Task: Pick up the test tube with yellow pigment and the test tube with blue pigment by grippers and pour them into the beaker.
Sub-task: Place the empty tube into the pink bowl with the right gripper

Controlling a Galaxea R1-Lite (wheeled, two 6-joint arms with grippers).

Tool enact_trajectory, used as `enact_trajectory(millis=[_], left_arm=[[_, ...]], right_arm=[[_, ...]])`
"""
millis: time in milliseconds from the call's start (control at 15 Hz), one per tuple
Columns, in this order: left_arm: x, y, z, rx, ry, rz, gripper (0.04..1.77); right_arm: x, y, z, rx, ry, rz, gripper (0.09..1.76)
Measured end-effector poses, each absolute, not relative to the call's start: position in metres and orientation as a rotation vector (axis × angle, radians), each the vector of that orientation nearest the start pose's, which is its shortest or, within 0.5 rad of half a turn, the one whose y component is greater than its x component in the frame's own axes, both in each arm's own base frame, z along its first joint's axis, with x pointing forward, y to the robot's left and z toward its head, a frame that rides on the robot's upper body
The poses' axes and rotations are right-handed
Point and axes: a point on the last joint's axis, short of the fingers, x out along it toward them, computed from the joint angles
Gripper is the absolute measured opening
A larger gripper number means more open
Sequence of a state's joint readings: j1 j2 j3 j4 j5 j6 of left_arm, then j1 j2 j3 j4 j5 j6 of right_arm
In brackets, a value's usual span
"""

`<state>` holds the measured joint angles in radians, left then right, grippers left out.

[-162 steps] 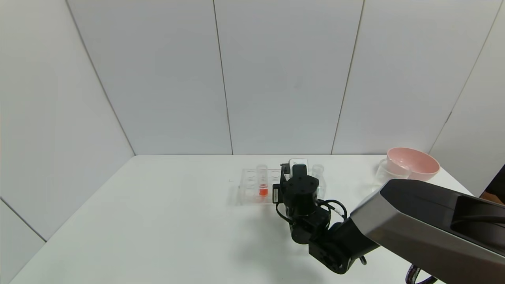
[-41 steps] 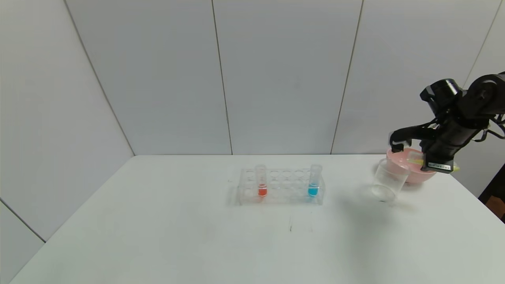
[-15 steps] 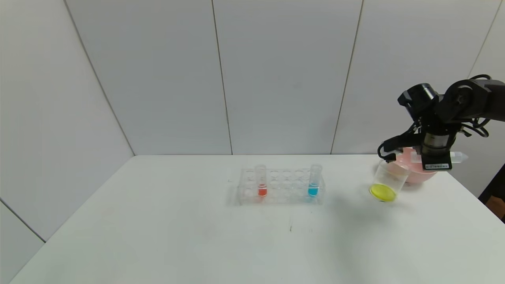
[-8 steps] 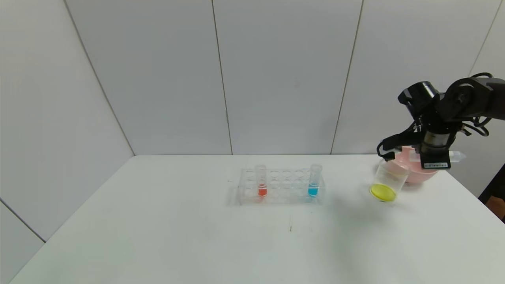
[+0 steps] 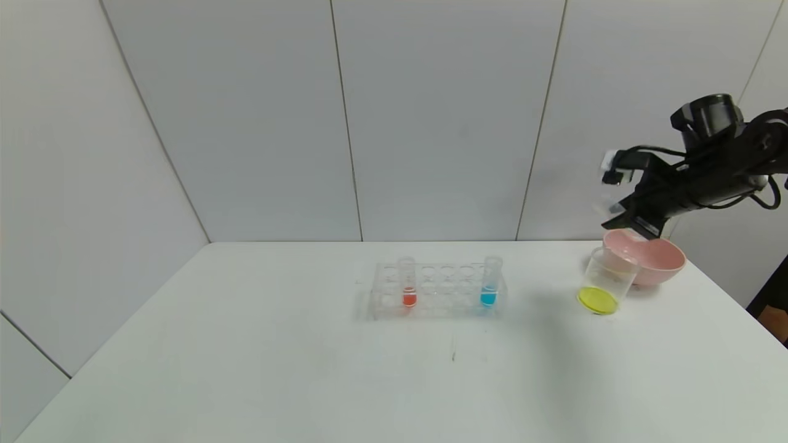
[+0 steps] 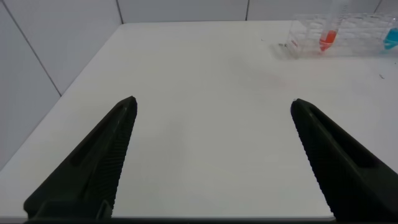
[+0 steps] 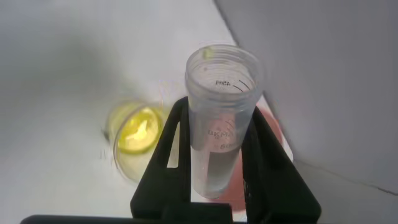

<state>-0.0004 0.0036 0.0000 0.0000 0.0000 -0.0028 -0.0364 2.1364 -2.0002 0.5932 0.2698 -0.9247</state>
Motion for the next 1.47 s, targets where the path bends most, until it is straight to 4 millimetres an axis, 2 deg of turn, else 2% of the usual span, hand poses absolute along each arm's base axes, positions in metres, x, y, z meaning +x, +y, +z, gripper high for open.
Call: enact_trajectory(millis=[333, 533, 733, 933, 1200, 1333, 1467], left_arm=[[-0.023, 0.000, 0.076, -0.003, 0.004, 0.000, 1.76], [-0.023, 0.000, 0.076, -0.003, 0.004, 0.000, 1.76], [-0.023, 0.000, 0.076, -0.003, 0.004, 0.000, 1.76], [-0.023, 0.000, 0.076, -0.003, 0.004, 0.000, 1.76], [-0.023, 0.000, 0.076, -0.003, 0.004, -0.001, 1.76], [-0.023, 0.000, 0.076, -0.003, 0.004, 0.000, 1.76], [-0.023, 0.000, 0.076, -0.003, 0.004, 0.000, 1.76]], right_arm=[[0.434, -0.005, 0.264, -0.303, 0.321, 0.487, 0.53], [0.442, -0.006, 0.276, -0.143, 0.185, 0.405, 0.53], [0.441, -0.016, 0.262, -0.069, 0.185, 0.291, 0.53], [0.433, -0.030, 0.243, -0.053, 0.178, 0.241, 0.53], [0.420, -0.064, 0.220, -0.066, 0.062, 0.158, 0.53], [0.418, -0.082, 0.205, -0.056, 0.093, 0.116, 0.53], [0.420, -0.092, 0.193, -0.044, 0.115, 0.095, 0.53]])
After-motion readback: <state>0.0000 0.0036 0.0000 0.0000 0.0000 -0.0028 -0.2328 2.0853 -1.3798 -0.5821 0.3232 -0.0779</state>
